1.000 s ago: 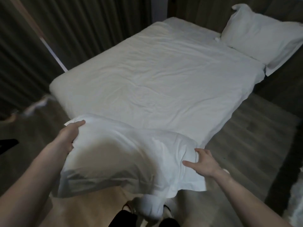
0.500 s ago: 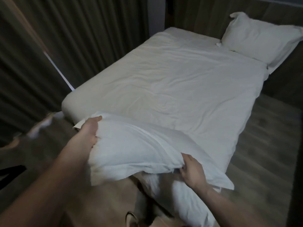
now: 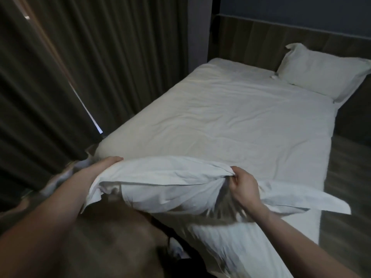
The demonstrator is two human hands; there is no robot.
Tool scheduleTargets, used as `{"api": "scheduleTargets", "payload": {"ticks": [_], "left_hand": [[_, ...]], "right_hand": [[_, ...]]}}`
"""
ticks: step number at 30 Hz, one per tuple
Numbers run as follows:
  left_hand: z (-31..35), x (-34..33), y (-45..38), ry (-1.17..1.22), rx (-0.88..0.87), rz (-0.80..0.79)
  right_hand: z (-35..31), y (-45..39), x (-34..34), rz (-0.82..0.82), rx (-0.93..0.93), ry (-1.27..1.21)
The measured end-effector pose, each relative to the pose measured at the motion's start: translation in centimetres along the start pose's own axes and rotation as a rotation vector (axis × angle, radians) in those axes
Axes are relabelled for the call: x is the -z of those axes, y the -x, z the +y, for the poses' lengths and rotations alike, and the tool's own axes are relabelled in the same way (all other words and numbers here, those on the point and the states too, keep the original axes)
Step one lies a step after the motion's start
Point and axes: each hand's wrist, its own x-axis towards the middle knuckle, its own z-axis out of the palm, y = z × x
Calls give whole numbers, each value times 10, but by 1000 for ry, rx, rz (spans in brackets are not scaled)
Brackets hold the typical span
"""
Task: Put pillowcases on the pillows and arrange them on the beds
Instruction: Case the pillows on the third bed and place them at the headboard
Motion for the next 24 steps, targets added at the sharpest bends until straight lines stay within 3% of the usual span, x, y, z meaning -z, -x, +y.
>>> {"api": "scheduleTargets", "payload": {"ticks": [4, 6, 11, 15, 20, 24], "left_hand": [[27, 47, -42, -110, -1, -182], [39, 50, -54, -391, -162, -128], [47, 56, -110, -853, -443, -218], [70, 91, -172, -1137, -647, -60], [101, 172, -259, -1128, -884, 238], [142, 239, -320, -1095, -1148, 309]], "right_hand": [[-49, -46, -38, -49, 6, 109], [-73, -69, -63, -62, 56, 89], [-148, -129, -123, -116, 86, 64], [-212, -183, -156, -135, 145, 42], [-282, -244, -183, -83, 158, 12], [-338, -275, -223, -53, 132, 3]]}}
